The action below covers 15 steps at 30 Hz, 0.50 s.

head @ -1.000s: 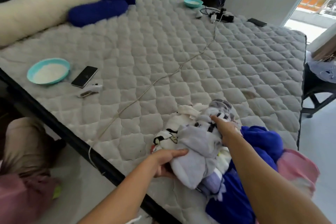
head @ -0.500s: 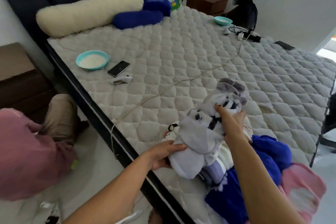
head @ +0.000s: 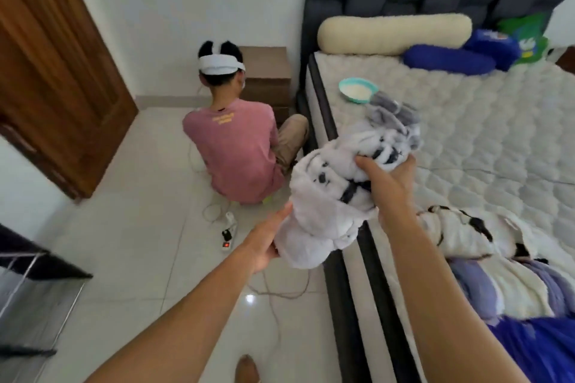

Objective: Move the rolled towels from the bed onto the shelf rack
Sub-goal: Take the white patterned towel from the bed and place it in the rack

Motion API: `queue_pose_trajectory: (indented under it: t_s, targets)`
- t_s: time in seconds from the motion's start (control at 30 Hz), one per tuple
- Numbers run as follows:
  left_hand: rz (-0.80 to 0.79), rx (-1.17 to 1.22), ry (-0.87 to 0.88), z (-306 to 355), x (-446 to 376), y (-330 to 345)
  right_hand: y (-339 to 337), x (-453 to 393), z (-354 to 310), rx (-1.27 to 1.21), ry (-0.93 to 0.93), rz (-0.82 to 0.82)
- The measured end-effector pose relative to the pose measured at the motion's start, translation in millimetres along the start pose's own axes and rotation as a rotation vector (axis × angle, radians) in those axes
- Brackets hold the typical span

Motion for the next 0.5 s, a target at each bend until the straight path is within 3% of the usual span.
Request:
queue_pose_trajectory:
  t_s: [0.27,0.5]
  targets:
    - [0.264,0.17,0.235,10,138,-206,241,144,-59,0.041,-0.269,-0.57]
    - [0.487,0.301,0.294,-7,288,-401,436,328,-94,-0.003,-0.403,-0.968]
Point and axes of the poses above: each hand's wrist, its own x-axis away from the middle knuckle, its own y-axis out of the palm, z = x × y, the point moved 7 cm from there along -x, towards the middle knuckle
